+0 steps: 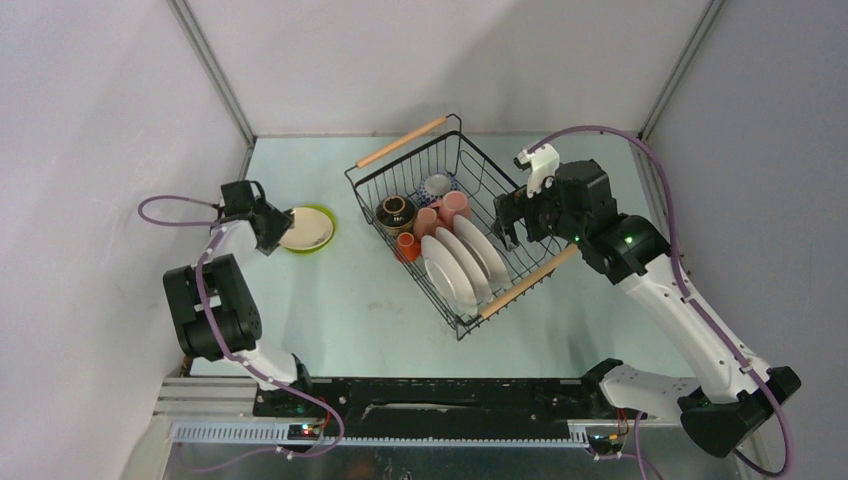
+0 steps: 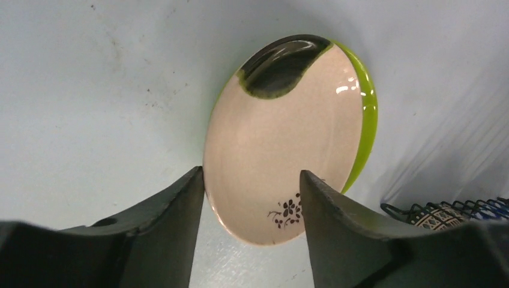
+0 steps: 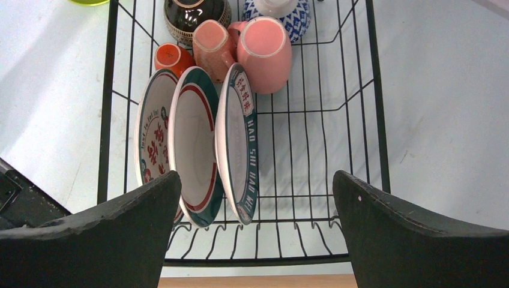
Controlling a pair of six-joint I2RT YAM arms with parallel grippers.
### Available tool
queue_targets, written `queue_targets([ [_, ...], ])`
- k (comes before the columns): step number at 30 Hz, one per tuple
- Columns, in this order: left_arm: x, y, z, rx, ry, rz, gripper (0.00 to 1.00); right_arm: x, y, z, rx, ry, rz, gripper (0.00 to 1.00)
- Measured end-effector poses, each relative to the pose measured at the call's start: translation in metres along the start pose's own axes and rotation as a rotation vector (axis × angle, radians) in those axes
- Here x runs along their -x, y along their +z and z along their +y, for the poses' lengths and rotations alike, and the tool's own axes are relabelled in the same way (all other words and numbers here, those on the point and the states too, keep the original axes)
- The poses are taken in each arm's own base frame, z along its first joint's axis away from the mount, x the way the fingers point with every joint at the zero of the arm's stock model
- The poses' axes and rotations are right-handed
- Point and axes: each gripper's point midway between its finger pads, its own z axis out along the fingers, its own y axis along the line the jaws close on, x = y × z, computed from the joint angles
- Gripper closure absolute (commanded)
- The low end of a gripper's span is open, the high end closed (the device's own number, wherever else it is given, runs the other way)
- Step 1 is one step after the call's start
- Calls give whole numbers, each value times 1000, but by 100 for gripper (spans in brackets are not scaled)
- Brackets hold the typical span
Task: Unload the mixed dishes from the dish rack
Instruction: Place the plate at the center of the board.
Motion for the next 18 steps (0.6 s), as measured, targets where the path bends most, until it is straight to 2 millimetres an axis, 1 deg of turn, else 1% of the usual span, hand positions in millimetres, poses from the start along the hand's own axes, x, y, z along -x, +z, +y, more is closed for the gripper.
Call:
queue_targets([
  [3, -4, -1, 3, 11, 15, 15, 24, -3, 3, 3, 19, 7, 15, 0],
  [11, -17, -4, 13, 45, 60, 68, 15, -9, 8, 14, 74, 40, 46, 1],
  [15, -24, -9, 10, 47, 94, 92, 10, -15, 14, 19, 99, 61, 79, 3],
  [16, -27, -12, 9, 46, 109, 96, 10, -18, 16, 21, 105, 68, 90, 3],
  [17, -29, -16, 6, 42, 124, 98, 6, -20, 18, 22, 111, 74, 104, 5],
  [18, -31, -23, 2, 35, 147, 95, 5, -23, 20, 22, 114, 82, 117, 5],
])
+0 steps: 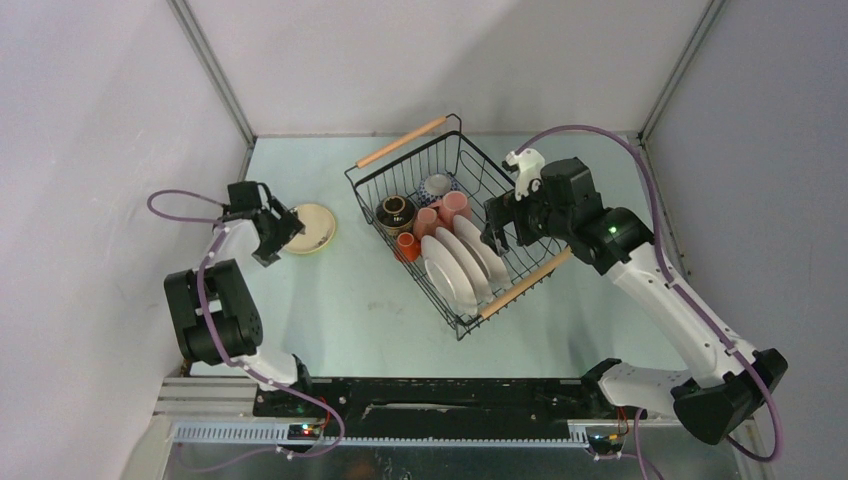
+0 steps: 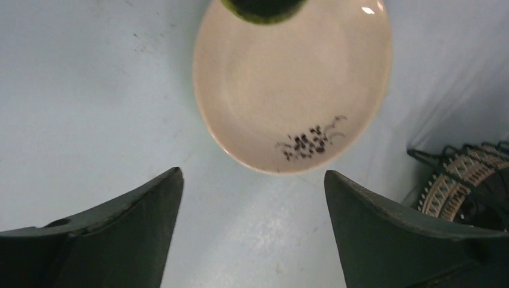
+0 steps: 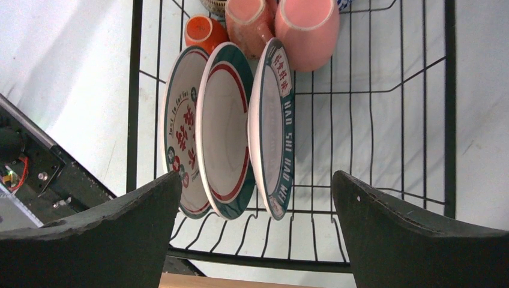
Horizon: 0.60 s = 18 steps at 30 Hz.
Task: Unload the mixed dishes from the dish rack
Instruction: Place the plate at the center of the board.
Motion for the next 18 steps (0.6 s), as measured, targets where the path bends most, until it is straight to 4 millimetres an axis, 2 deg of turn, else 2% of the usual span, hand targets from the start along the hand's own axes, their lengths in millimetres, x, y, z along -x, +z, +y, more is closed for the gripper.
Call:
queue_targets([
  [2, -2, -11, -8, -12, 40, -15, 2, -4, 4, 1, 9, 13, 22, 8],
  [8, -11, -59, -38, -89, 181, -92, 0, -14, 17, 0, 37, 62, 77, 17],
  [13, -22, -96, -47, -159, 247, -156, 0, -20, 27, -1, 72, 110, 115, 27],
  [18, -43, -120, -48, -228, 286, -179, 0, -29, 43, -4, 107, 157, 169, 42],
])
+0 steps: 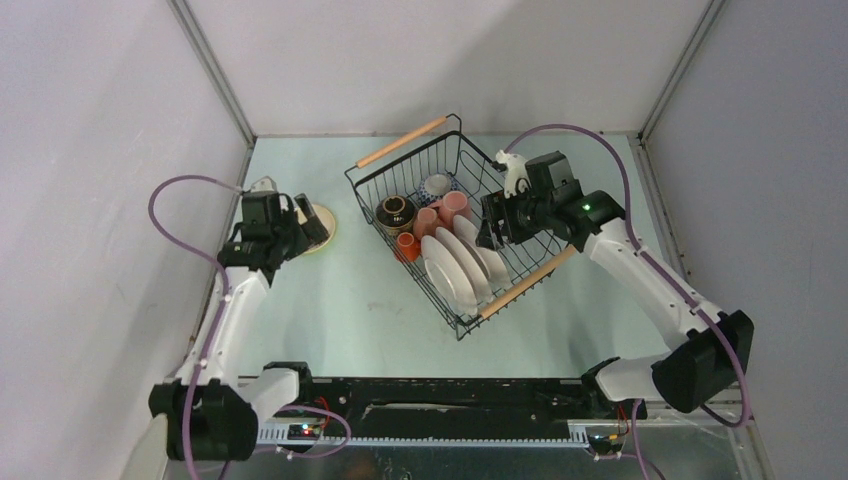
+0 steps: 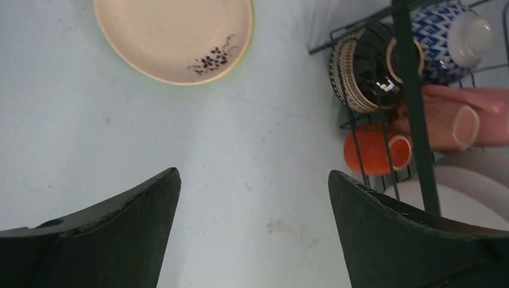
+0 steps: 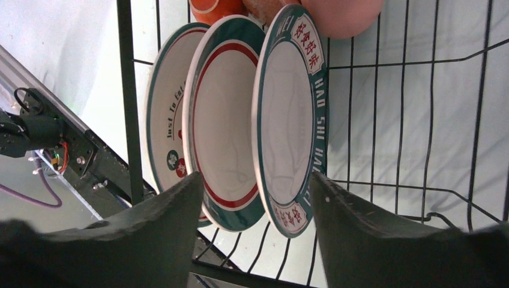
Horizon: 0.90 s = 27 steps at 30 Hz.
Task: Unload the mixed dishes from the dish rack
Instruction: Place the plate at the center of the board, then pick up the plate from the dish rack.
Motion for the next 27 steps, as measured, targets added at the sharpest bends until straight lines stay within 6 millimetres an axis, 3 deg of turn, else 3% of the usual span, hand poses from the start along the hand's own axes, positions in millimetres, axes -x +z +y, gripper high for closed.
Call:
queue_targets([
  [9, -6, -39, -18, -153, 13, -74, 0, -12, 28, -11, 64, 75, 93, 73],
  [15, -13, -47, -27, -219, 3, -65, 0, -12, 32, -5, 140, 85, 101, 93],
  [19, -17, -48, -33, -253, -11, -41, 1, -9, 32, -4, 167, 59, 87, 100],
  [27, -19, -55, -48, -332, -37, -20, 0, -4, 16, 5, 194, 36, 48, 100],
])
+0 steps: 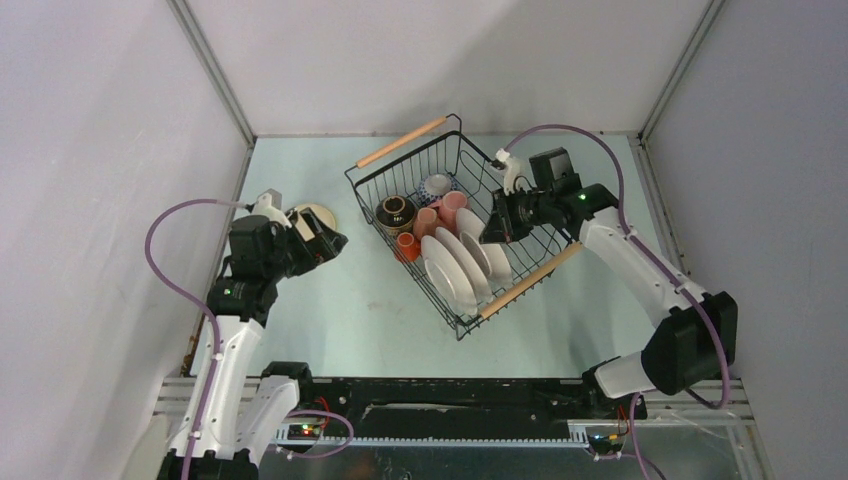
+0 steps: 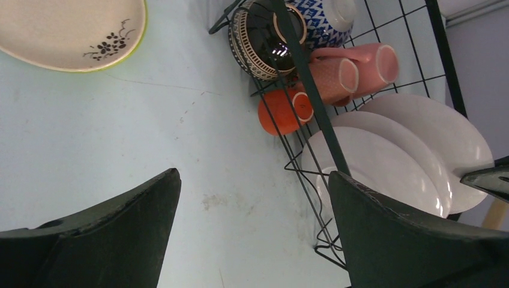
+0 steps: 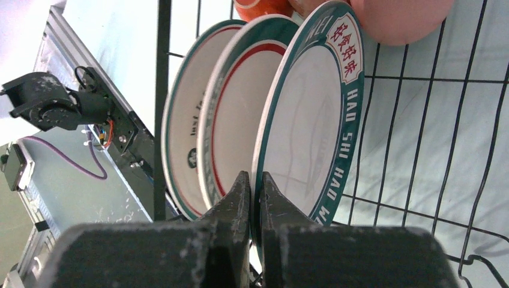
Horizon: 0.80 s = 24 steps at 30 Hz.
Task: Unload the mixed dishes from the dish rack
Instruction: Pick up the plate from the dish rack.
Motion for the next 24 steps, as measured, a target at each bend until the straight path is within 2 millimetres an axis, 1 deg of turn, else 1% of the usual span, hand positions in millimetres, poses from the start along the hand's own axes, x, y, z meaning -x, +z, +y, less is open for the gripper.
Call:
queue_targets([
  [6, 1, -3, -11, -44, -16, 11, 1, 11, -27, 21, 14, -59, -82, 100],
  [16, 28, -23, -51, -169, -40, -14, 1, 26, -71, 48, -9, -183, -186, 100],
  [20, 34, -30, -67, -220, -53, -11, 1, 28, -86, 71, -40, -318, -241, 100],
  [24, 32, -34, -78, -259, -75, 12, 0, 22, -92, 97, -76, -499, -269, 100],
])
